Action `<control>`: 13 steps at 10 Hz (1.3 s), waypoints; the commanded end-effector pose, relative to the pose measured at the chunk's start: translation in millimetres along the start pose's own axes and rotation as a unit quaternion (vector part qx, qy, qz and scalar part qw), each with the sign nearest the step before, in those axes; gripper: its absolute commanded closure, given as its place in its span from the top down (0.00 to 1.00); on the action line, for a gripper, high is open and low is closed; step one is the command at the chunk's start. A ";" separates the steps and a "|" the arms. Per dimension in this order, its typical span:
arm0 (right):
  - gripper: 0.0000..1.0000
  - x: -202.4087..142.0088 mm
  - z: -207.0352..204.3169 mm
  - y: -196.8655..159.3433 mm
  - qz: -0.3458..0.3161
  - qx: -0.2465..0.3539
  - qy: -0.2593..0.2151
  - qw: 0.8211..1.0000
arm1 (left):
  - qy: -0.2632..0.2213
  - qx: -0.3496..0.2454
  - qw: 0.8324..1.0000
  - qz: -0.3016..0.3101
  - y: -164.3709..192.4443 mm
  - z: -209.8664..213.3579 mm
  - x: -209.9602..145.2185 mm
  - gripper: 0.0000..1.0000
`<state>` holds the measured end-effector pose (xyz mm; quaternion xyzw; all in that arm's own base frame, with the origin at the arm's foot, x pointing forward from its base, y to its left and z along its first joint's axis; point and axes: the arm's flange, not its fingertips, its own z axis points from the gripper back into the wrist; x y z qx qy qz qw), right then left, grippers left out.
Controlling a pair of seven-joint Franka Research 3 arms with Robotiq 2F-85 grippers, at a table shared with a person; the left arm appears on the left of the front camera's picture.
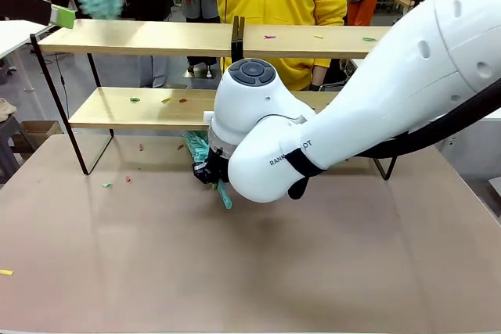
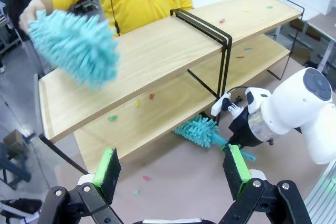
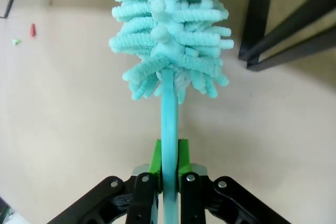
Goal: Clean the shelves.
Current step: Clean a randomly selected level of the Shelf with the Duster.
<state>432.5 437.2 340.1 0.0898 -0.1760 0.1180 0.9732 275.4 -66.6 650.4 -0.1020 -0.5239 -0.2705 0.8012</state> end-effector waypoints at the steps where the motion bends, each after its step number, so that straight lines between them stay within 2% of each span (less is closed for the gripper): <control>1: 0.00 7.3 -4.3 12.8 -0.010 0.000 -0.003 1.000 | -0.003 0.001 1.000 0.004 -1.1 -0.8 -2.4 1.00; 6: 0.00 13.0 -14.0 13.3 -0.006 0.042 0.036 0.998 | -0.003 0.001 1.000 0.004 -1.1 -0.8 -2.4 1.00; 8: 0.00 17.4 -14.9 17.4 0.000 0.050 0.032 0.998 | -0.003 0.001 1.000 0.004 -1.1 -0.8 -2.4 1.00; 10: 0.00 25.4 -18.6 24.3 0.014 0.085 0.038 0.996 | -0.003 0.001 1.000 0.004 -1.1 -0.8 -2.4 1.00; 13: 0.00 44.6 -19.0 43.4 0.042 0.087 0.040 0.994 | -0.003 0.001 1.000 0.004 -1.1 -0.8 -2.4 1.00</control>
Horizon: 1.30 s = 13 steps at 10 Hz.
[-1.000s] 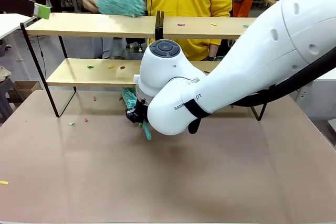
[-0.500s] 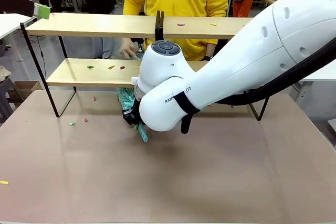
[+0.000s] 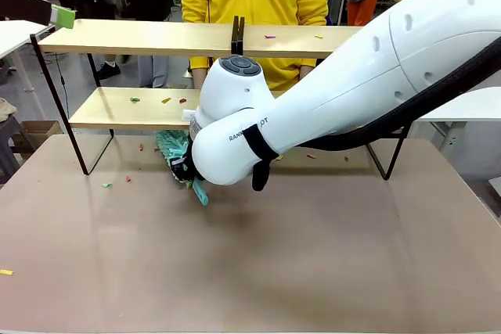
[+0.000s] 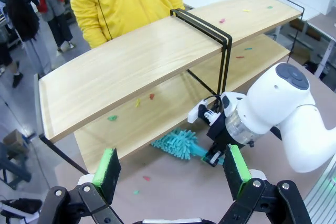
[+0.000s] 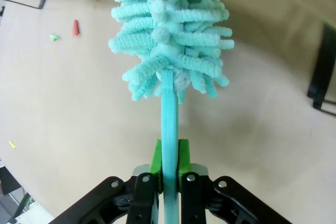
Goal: Clean the shelves.
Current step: Clean a randomly selected level of the Shelf with the Duster.
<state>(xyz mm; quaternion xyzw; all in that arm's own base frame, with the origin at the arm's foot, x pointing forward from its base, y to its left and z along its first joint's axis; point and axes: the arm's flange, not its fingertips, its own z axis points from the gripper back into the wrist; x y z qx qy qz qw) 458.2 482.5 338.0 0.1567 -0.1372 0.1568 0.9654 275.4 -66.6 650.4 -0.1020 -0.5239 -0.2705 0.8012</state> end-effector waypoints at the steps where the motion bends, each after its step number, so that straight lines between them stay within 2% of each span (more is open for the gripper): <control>1: 0.00 20.8 -0.4 16.3 0.029 0.013 0.014 0.999 | -0.003 0.001 1.000 0.004 -1.1 -0.8 -2.4 1.00; 5: 0.00 30.4 -7.9 32.6 0.070 0.018 0.044 0.996 | -0.003 0.001 1.000 0.004 -1.1 -0.8 -2.4 1.00; 7: 0.00 28.6 -9.2 27.2 0.077 0.015 0.052 0.996 | -0.003 0.001 1.000 0.004 -1.1 -0.8 -2.4 1.00; 9: 0.00 27.2 -7.1 23.5 0.088 0.039 0.067 0.993 | -0.003 0.001 1.000 0.004 -1.1 -0.8 -2.4 1.00; 11: 0.00 17.5 4.3 11.6 0.127 0.089 0.119 0.981 | -0.003 0.001 1.000 0.004 -1.1 -0.8 -2.4 1.00; 13: 0.00 3.7 20.5 -3.2 0.165 0.101 0.179 0.965 | -0.003 0.001 1.000 0.004 -1.1 -0.8 -2.4 1.00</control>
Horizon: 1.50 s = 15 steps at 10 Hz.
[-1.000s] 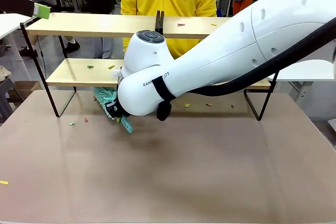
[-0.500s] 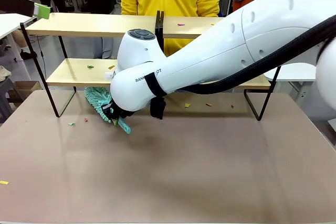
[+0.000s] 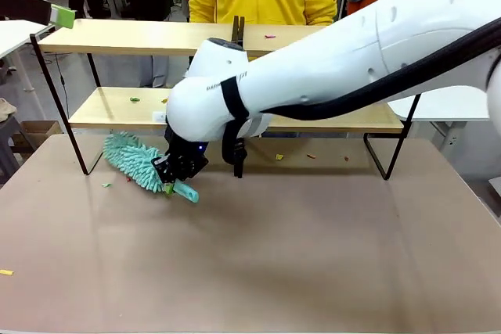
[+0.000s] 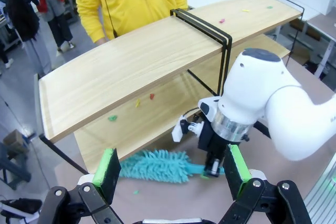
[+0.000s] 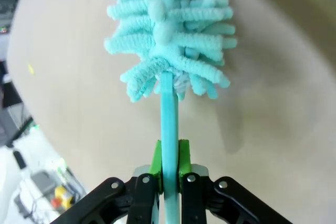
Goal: Clean the shelves.
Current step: Clean a randomly selected level of the Shelf with the Duster.
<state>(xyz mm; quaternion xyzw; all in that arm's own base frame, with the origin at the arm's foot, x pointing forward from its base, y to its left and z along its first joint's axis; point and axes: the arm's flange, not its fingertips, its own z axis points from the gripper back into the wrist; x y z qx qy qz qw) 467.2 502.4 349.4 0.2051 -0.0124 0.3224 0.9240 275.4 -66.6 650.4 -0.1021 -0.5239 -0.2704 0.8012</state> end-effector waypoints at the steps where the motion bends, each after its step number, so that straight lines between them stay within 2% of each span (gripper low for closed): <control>1: 0.00 -39.7 25.3 -14.3 0.043 0.027 0.083 0.995 | -0.003 0.001 1.000 0.004 -1.2 -0.8 -2.4 1.00; 3: 0.00 -69.3 44.1 -14.8 0.105 0.072 0.153 0.980 | -0.003 0.001 1.000 0.004 -1.2 -0.8 -2.4 1.00; 4: 0.00 -85.8 56.3 -14.1 0.139 0.089 0.164 0.973 | -0.003 0.001 1.000 0.004 -1.2 -0.8 -2.4 1.00; 5: 0.00 -96.4 70.2 -16.5 0.167 0.120 0.137 0.969 | -0.003 0.001 1.000 0.004 -1.2 -0.8 -2.4 1.00; 6: 0.00 -103.1 87.2 -26.8 0.187 0.166 0.090 0.964 | -0.003 0.001 1.000 0.004 -1.2 -0.8 -2.4 1.00; 7: 0.00 -107.2 96.0 -36.4 0.091 0.093 0.047 0.990 | -0.003 0.001 1.000 0.004 -1.2 -0.8 -2.4 1.00; 8: 0.00 -123.0 107.0 -30.5 0.181 0.167 0.060 0.967 | -0.003 0.001 1.000 0.004 -1.2 -0.8 -2.4 1.00; 9: 0.00 -133.0 113.7 -32.2 0.178 0.191 0.077 0.962 | -0.003 0.001 1.000 0.004 -1.2 -0.8 -2.4 1.00; 10: 0.00 -143.1 120.1 -33.6 0.161 0.181 0.082 0.967 | -0.003 0.001 1.000 0.004 -1.2 -0.8 -2.4 1.00; 12: 0.00 -182.6 147.4 -33.7 0.176 0.176 0.079 0.965 | -0.003 0.001 1.000 0.004 -1.2 -0.8 -2.4 1.00; 15: 0.00 -281.6 205.7 -24.1 0.181 0.185 0.093 0.962 | -0.003 0.001 1.000 0.004 -1.2 -0.8 -2.4 1.00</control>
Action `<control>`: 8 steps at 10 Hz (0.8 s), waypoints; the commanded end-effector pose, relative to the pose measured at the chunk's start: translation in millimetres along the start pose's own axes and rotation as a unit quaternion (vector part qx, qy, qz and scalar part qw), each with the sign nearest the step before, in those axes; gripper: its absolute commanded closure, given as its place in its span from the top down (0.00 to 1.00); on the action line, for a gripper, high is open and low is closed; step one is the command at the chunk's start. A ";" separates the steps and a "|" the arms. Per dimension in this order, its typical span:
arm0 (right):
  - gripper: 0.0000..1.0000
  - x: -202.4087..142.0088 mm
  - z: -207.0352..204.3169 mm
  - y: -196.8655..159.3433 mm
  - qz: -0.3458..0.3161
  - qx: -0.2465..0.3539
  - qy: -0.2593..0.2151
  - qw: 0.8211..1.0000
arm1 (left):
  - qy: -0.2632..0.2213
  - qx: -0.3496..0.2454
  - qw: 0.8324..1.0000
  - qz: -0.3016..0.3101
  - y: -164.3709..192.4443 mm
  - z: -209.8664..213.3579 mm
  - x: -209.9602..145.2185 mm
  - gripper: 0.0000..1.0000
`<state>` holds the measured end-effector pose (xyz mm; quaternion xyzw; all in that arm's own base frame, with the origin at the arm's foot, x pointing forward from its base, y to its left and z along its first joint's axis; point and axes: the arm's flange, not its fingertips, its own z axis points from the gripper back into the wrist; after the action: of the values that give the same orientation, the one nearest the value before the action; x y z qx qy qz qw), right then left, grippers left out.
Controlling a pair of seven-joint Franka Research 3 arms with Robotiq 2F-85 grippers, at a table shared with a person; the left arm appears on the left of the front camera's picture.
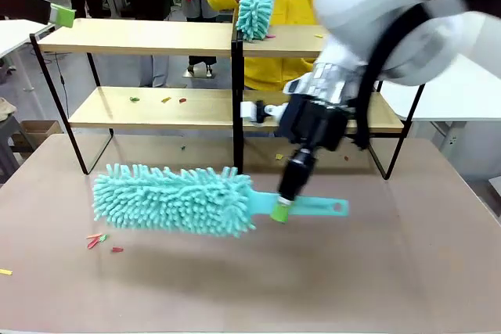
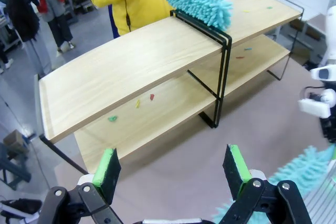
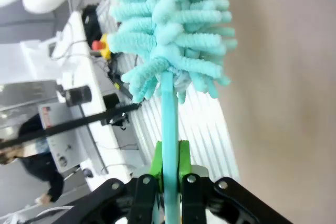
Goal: Clean the shelves.
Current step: Clean a randomly selected level of the Shelf with the Duster.
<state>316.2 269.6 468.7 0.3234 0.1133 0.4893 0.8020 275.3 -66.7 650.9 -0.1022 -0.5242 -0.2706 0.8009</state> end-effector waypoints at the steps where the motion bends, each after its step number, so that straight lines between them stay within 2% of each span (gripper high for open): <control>1: 0.00 -92.3 20.2 57.4 0.019 -0.022 -0.044 0.999 | -0.003 0.001 1.000 0.004 -1.0 -1.0 -2.8 1.00; 3: 0.00 -170.1 56.5 94.5 -0.002 -0.060 -0.154 0.986 | -0.003 0.001 1.000 0.004 -1.0 -1.0 -2.8 1.00; 5: 0.00 -215.6 92.0 129.6 0.043 -0.087 -0.260 0.961 | -0.003 0.001 1.000 0.004 -1.0 -1.0 -2.8 1.00; 7: 0.00 -268.4 144.1 177.8 0.074 -0.194 -0.372 0.905 | -0.003 0.001 1.000 0.004 -1.0 -1.0 -2.8 1.00; 8: 0.00 -286.1 159.7 192.2 0.070 -0.260 -0.385 0.883 | -0.003 0.001 1.000 0.004 -1.0 -1.0 -2.8 1.00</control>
<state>118.8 21.6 670.7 0.3321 -0.3188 0.3949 0.7950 275.1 -66.7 651.2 -0.1021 -0.5246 -0.2706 0.8007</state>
